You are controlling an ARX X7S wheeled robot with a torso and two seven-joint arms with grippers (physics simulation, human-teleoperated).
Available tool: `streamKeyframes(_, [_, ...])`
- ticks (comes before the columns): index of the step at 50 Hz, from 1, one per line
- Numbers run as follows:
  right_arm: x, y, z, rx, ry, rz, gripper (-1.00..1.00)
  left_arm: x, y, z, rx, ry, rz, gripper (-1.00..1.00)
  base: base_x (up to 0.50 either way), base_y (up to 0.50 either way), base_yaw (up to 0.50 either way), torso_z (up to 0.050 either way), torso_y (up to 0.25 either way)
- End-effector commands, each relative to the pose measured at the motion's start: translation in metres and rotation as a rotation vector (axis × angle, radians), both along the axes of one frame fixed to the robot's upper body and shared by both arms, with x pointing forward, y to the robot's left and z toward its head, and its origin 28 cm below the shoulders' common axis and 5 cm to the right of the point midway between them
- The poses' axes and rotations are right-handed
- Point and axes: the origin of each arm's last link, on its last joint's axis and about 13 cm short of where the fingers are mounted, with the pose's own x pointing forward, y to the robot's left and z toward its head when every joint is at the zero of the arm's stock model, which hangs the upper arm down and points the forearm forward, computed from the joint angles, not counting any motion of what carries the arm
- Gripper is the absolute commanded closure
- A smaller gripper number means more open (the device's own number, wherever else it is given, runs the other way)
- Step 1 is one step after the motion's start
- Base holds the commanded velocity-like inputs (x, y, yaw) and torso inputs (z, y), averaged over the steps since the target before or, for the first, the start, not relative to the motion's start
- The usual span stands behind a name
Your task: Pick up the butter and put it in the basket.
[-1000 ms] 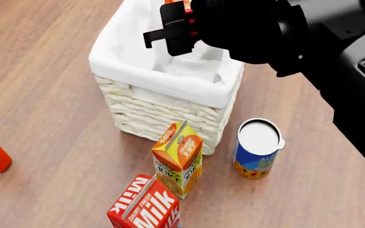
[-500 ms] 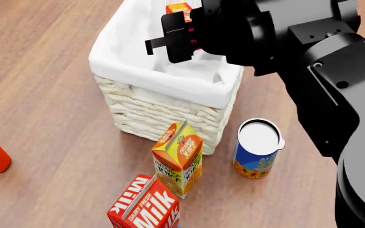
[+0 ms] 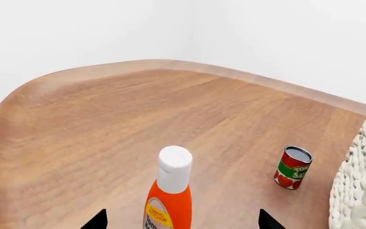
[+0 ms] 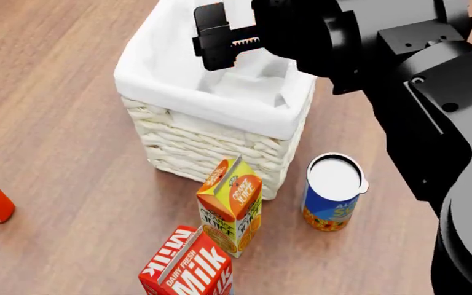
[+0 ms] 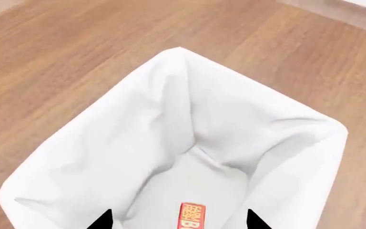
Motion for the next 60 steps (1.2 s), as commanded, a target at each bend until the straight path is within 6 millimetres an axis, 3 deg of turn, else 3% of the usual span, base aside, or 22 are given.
streamKeyframes(1, [-0.002, -0.004, 0.009, -0.005, -0.105, -0.035, -1.00, -0.001, 0.000, 0.001, 0.000, -0.001, 0.000, -1.00, 0.00, 0.00, 0.00, 0.000, 0.000])
streamKeyframes(7, [-0.008, -0.007, 0.015, -0.023, -0.231, -0.047, -1.00, 0.000, 0.001, 0.001, -0.001, -0.003, 0.001, -1.00, 0.00, 0.00, 0.00, 0.000, 0.000])
streamKeyframes(18, [-0.023, -0.007, 0.007, -0.075, -0.376, -0.025, -1.00, 0.000, 0.000, 0.000, 0.003, -0.006, 0.000, -1.00, 0.00, 0.00, 0.00, 0.000, 0.000])
streamKeyframes(47, [-0.080, -0.017, -0.036, -0.135, -0.676, 0.011, -1.00, -0.001, 0.001, -0.002, -0.003, -0.028, -0.022, -1.00, 0.00, 0.00, 0.00, 0.000, 0.000])
streamKeyframes(60, [-0.115, -0.015, -0.059, -0.190, -0.789, 0.029, -1.00, -0.006, 0.001, 0.003, 0.002, -0.053, -0.036, -1.00, 0.00, 0.00, 0.00, 0.000, 0.000])
